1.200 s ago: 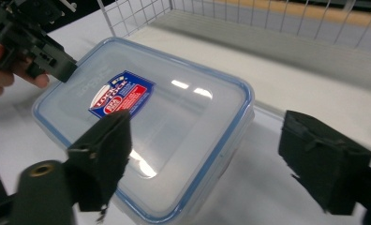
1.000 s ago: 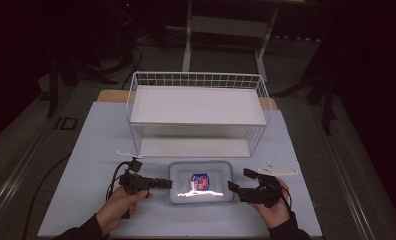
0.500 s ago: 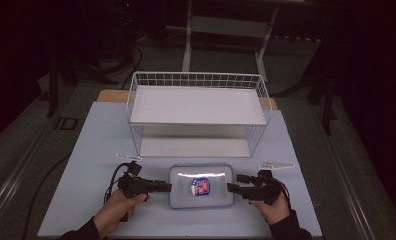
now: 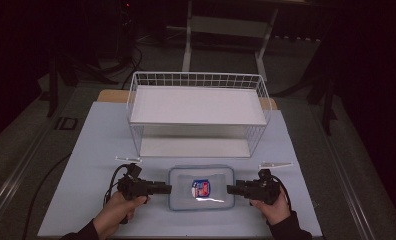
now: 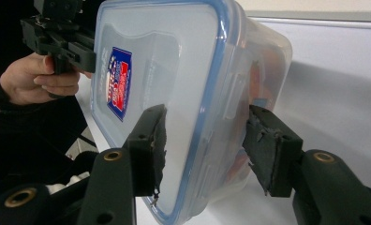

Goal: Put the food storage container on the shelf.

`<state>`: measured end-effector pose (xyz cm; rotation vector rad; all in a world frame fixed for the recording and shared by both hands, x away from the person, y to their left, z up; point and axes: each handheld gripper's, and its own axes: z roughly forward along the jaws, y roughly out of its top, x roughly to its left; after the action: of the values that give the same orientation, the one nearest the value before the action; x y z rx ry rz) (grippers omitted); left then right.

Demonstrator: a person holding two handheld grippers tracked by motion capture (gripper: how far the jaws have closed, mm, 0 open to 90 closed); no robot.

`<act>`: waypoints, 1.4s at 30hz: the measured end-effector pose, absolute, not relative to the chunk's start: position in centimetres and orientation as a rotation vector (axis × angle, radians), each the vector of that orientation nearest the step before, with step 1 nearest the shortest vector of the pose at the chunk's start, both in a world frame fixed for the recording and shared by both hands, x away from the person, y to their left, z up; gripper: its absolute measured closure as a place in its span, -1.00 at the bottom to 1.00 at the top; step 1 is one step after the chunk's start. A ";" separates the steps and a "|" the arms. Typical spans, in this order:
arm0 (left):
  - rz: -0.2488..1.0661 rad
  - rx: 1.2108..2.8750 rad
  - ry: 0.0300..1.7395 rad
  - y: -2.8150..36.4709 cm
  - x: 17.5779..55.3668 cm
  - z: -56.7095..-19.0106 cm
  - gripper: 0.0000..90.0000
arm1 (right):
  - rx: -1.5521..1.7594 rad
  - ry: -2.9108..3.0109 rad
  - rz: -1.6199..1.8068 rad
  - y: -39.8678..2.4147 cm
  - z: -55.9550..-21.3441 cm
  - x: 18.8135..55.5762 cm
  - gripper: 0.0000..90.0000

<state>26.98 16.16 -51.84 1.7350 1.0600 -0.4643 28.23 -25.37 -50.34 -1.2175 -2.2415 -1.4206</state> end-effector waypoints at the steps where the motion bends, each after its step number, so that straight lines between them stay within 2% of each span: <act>1: -0.460 1.736 1.062 16.1 26.9 -51.8 0.29 | -1.226 -2.239 -1.416 -25.3 -50.3 28.1 0.12; 9: -0.368 1.737 1.102 15.5 25.6 -51.2 0.28 | -1.248 -2.248 -1.413 -25.3 -50.0 27.5 0.15; 19: -0.335 1.735 1.109 15.4 25.2 -50.5 0.27 | -1.280 -2.231 -1.430 -25.2 -49.5 27.1 0.16; 33: -0.232 1.685 1.086 16.0 27.2 -47.8 0.26 | -1.283 -2.248 -1.504 -24.5 -47.2 28.6 0.16; 42: -0.210 1.643 1.084 16.3 28.6 -46.9 0.26 | -1.281 -2.269 -1.537 -24.1 -45.7 30.3 0.16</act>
<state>28.60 16.31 -46.88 1.6427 1.0842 -0.2097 30.29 -24.10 -45.69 -1.2807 -2.2686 -1.5370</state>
